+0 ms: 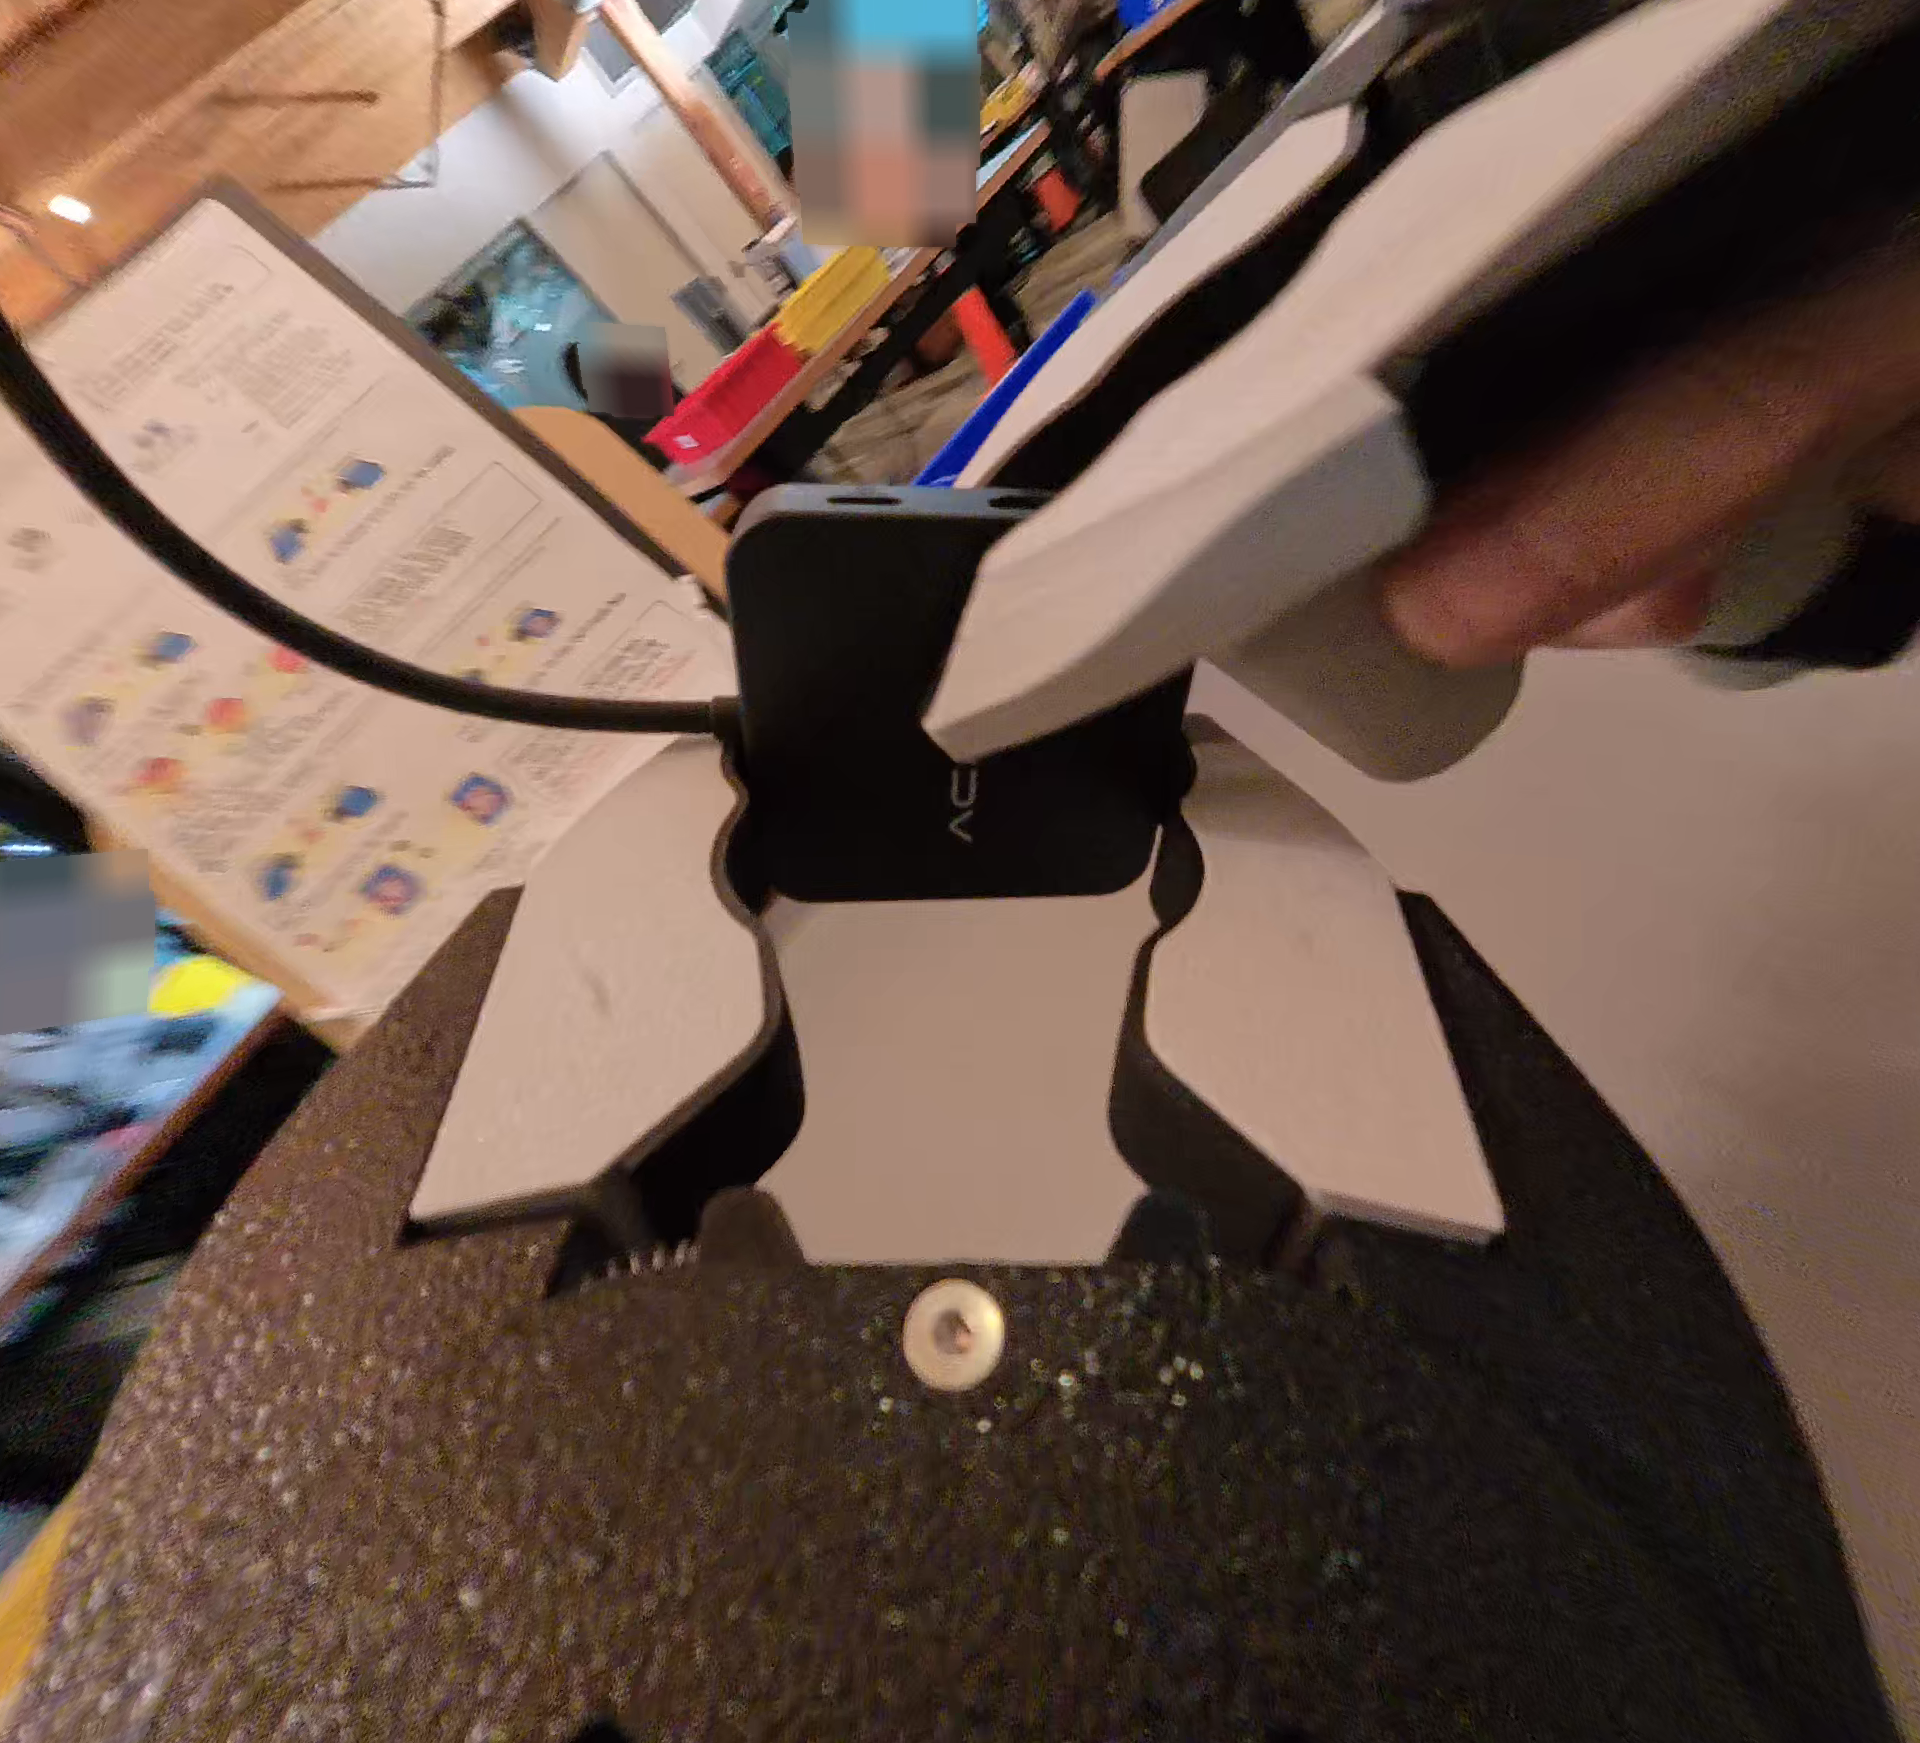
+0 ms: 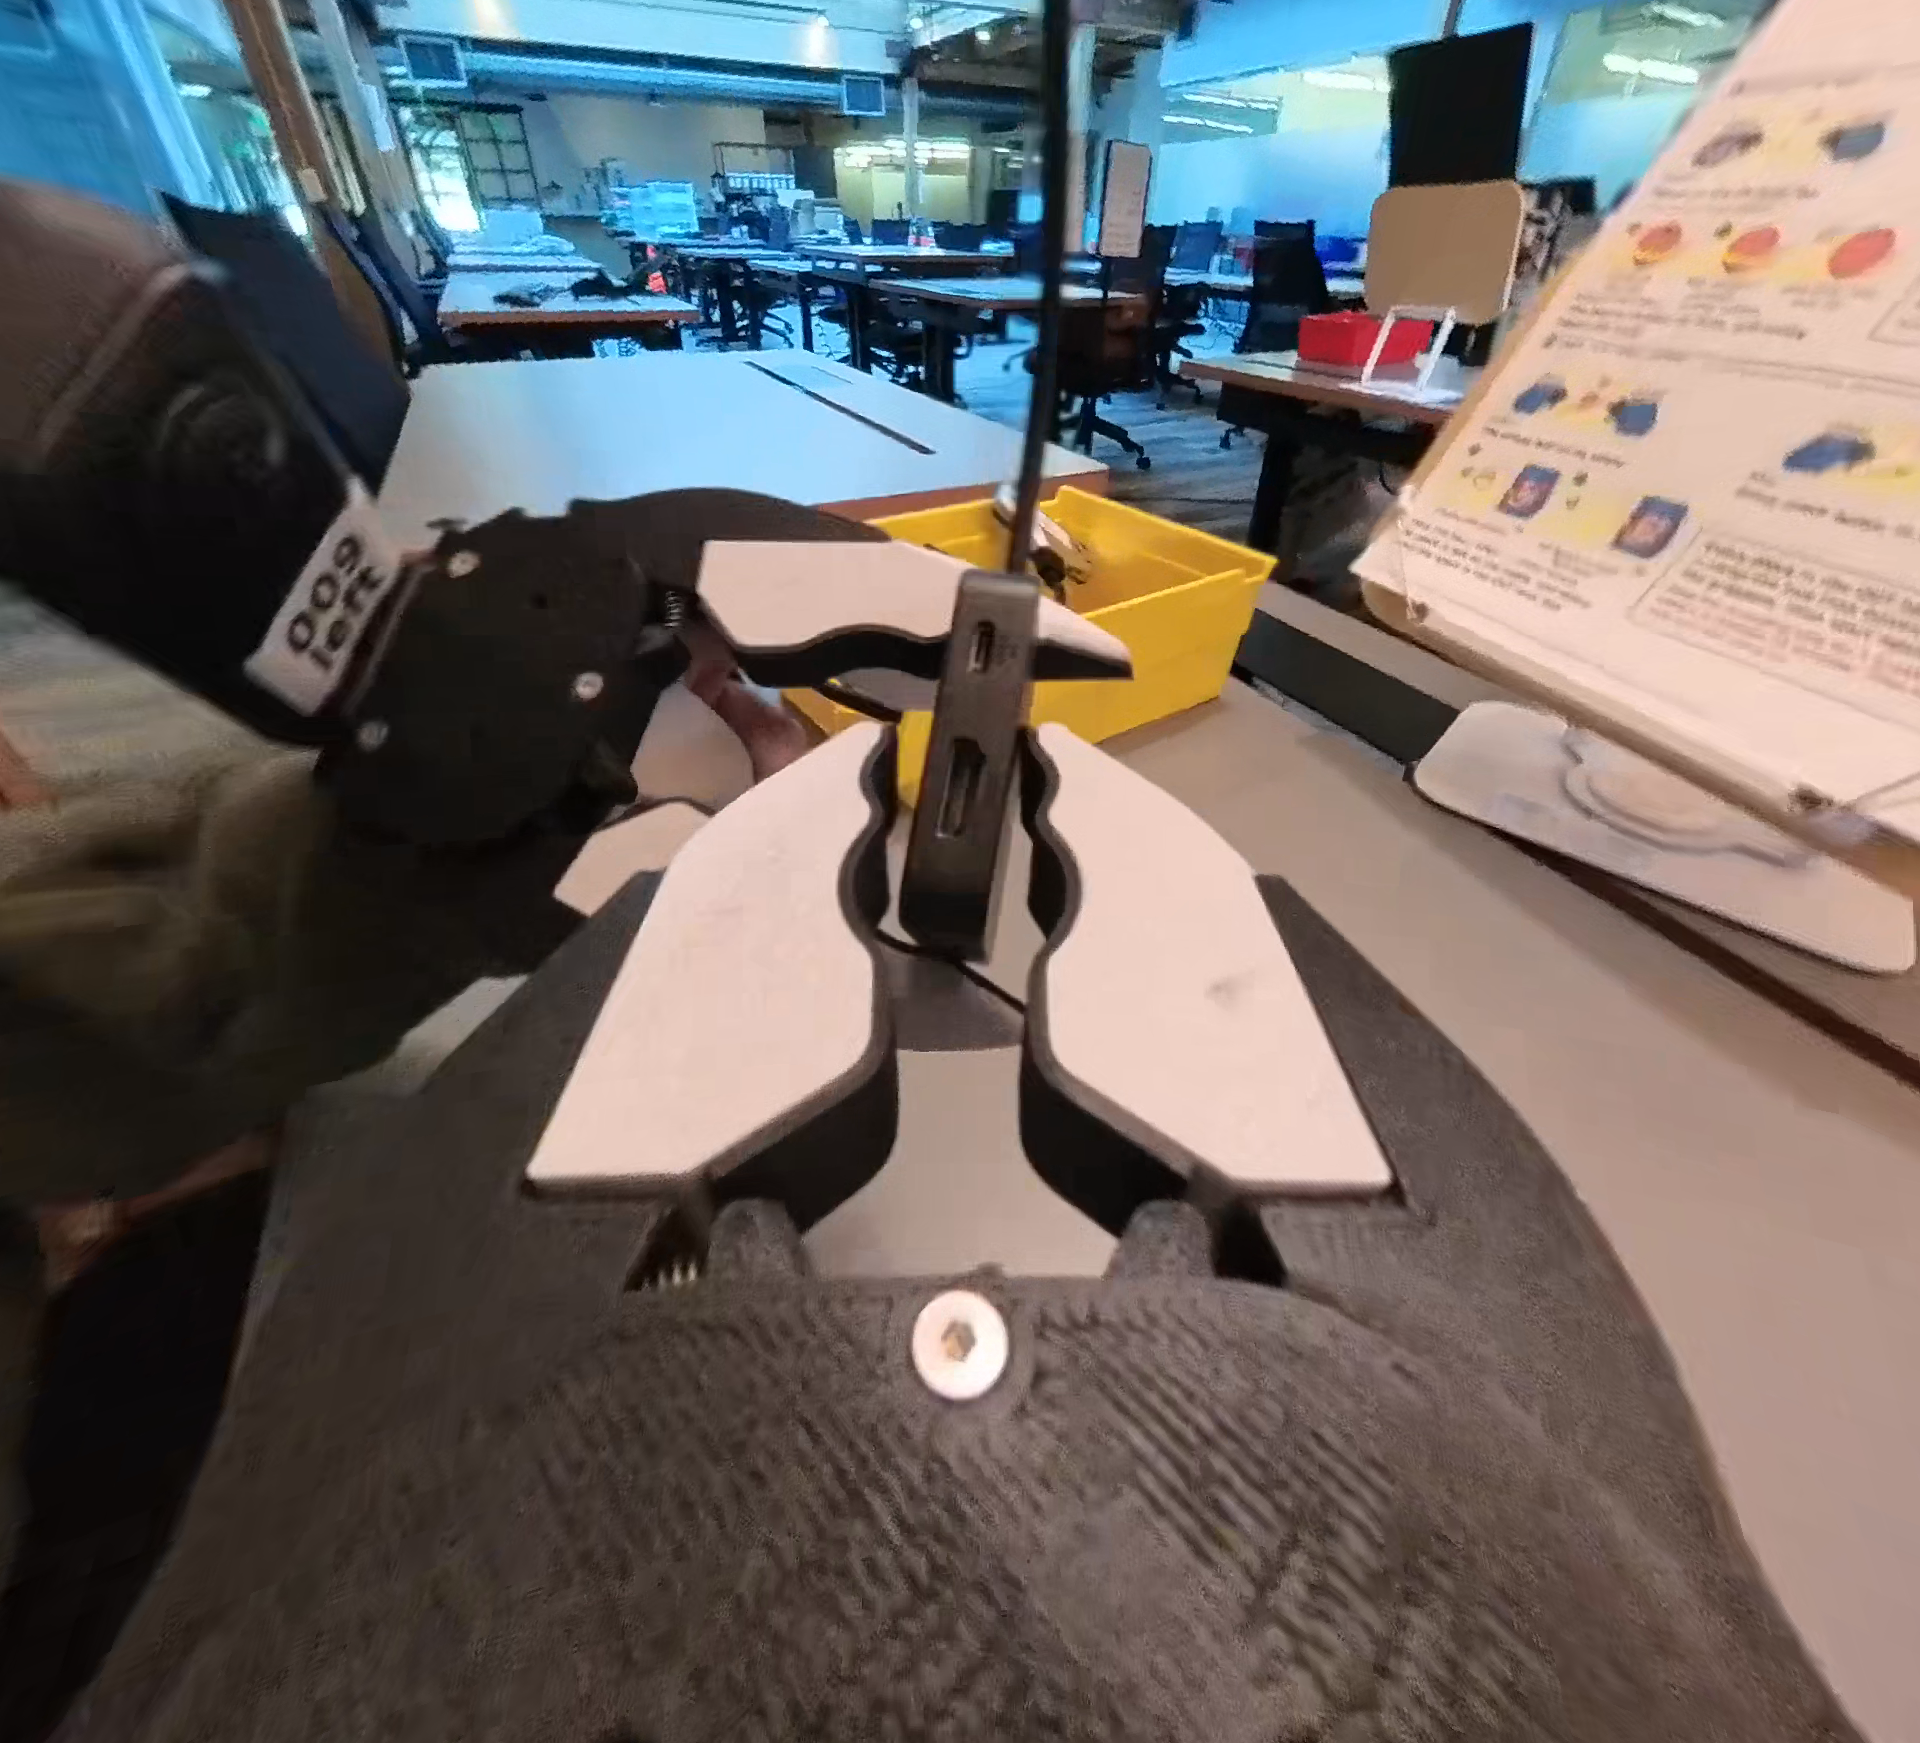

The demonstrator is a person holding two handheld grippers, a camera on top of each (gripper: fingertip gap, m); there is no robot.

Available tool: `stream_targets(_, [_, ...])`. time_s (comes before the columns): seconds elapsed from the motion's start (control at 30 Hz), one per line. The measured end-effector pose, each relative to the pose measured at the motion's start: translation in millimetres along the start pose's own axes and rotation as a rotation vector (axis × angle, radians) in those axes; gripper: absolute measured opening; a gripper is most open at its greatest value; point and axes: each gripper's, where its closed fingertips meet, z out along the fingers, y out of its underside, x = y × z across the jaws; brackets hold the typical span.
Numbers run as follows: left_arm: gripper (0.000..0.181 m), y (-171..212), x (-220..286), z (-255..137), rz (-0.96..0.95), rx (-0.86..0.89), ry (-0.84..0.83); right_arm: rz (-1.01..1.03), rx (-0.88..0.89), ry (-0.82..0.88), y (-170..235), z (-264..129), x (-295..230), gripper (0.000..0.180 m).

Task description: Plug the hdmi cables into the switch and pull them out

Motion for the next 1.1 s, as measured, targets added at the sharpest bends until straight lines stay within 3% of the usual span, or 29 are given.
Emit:
stream_targets(0.03, [0.073,-1,4,0,-0.091,0.032,0.061,-0.069,0.01,-0.036,-3,-2,-5,0.035])
stream_targets(0.1, [0.075,-8,11,-4,-0.322,0.134,0.195,-0.198,0.051,-0.079,-11,-7,-11,0.064])
stream_targets(0.2, [0.073,-22,24,-18,-0.567,0.291,0.436,-0.268,0.059,-0.154,-10,-16,-14,0.09])
stream_targets(0.4, [0.073,-27,61,-33,-0.57,0.377,0.684,-0.048,0.153,-0.379,-14,-23,-31,0.079])
stream_targets(0.53, [0.072,-28,65,-34,-0.556,0.396,0.702,-0.114,0.018,-0.451,14,-19,-44,0.079])
stream_targets(0.7, [0.073,-23,58,-35,-0.518,0.396,0.663,-0.165,0.001,-0.429,16,-16,-43,0.072])
stream_targets(0.9, [0.083,13,23,-36,-0.555,0.181,0.48,-0.353,-0.088,-0.142,15,-25,9,0.069])
stream_targets(1.1, [0.071,-13,14,-27,-0.758,-0.05,0.381,-0.532,-0.24,0.069,36,-13,35,0.069])
